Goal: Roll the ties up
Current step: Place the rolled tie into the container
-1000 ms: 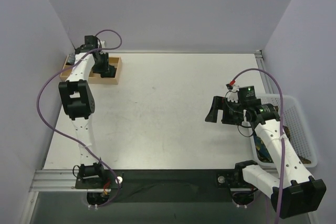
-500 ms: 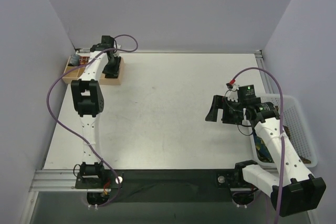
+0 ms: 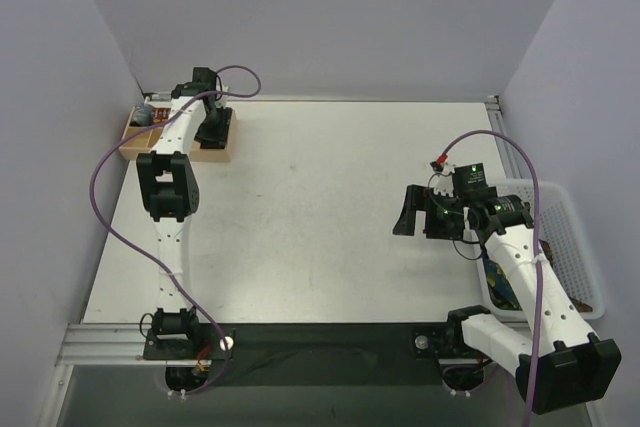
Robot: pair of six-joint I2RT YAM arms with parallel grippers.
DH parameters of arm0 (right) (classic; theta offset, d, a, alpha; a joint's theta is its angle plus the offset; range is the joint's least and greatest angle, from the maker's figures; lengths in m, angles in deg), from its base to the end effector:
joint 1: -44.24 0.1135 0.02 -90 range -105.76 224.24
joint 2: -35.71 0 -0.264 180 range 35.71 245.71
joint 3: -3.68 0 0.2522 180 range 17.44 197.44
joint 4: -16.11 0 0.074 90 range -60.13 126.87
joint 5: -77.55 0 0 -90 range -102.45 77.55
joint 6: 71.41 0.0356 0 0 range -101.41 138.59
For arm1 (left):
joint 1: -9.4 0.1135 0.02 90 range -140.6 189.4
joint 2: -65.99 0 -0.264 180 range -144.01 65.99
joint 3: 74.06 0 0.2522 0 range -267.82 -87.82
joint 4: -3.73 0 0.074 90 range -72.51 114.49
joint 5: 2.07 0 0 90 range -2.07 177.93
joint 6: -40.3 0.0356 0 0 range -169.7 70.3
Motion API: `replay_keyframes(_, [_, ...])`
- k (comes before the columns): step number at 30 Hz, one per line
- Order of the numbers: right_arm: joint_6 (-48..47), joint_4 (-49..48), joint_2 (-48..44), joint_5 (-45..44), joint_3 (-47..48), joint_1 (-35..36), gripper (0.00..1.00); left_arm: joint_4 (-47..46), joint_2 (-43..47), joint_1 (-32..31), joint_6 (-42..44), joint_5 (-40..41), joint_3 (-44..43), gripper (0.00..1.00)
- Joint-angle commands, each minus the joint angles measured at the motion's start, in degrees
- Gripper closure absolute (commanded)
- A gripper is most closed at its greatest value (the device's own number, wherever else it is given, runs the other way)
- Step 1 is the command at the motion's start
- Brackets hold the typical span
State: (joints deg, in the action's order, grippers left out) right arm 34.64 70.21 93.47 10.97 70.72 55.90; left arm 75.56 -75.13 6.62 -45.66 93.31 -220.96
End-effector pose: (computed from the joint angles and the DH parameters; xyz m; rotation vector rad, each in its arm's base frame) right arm 0.1967 0.0550 0.3023 -0.1137 2.3819 0.7148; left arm 0.5204 -0.0219 0.2046 0.1348 2.7185 0.1342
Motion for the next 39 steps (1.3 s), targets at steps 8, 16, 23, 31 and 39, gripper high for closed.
replay_keyframes(8, [-2.78, 2.73, -1.07, 0.13, 2.18, -0.23, 0.09, 1.70, 4.97, 0.32, -2.01, -0.47, -1.07, 0.32])
replay_keyframes(16, [-3.75, 3.17, -1.77, 0.49, 2.01, -0.32, 0.08, 1.88, 6.91, 0.33, -2.89, -0.03, -1.24, 0.28])
replay_keyframes(23, [-4.01, 3.78, -2.30, -1.27, 3.50, -0.32, 0.08, 2.58, 9.36, 0.41, -3.77, 0.15, -0.81, 0.10])
replay_keyframes(31, [-4.89, 5.10, -7.99, -10.22, 6.14, -0.32, 0.06, 0.49, 23.23, 0.06, -10.52, -1.78, 10.04, 0.03])
replay_keyframes(39, [-6.30, 8.18, -20.21, -21.39, 8.95, -0.24, 0.01, -19.89, 64.96, -3.36, -18.70, 6.11, 47.06, 0.03])
